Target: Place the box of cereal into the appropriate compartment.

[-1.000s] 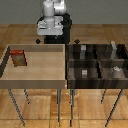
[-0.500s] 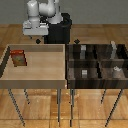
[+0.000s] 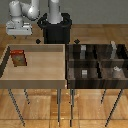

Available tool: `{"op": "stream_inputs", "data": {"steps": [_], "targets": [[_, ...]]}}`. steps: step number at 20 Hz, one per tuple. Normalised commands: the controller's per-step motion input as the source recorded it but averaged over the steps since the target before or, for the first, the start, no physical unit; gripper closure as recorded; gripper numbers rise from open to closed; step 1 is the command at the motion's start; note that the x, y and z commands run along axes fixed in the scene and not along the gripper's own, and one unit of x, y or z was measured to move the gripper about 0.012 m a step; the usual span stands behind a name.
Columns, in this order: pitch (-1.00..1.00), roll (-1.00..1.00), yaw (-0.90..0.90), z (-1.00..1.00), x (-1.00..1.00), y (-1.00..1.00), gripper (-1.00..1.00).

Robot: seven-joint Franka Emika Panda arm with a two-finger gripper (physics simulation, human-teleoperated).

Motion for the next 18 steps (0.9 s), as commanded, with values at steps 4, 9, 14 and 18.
{"op": "stream_inputs", "data": {"steps": [4,9,14,18], "targets": [[0.00,0.00,0.00,0.00,0.25,-0.50,-1.00],[0.00,0.00,0.00,0.00,1.00,0.00,-1.00],[0.00,0.00,0.03,0.00,0.60,0.00,-1.00],[0.00,0.00,0.98,0.00,0.00,0.00,-1.00]]}}
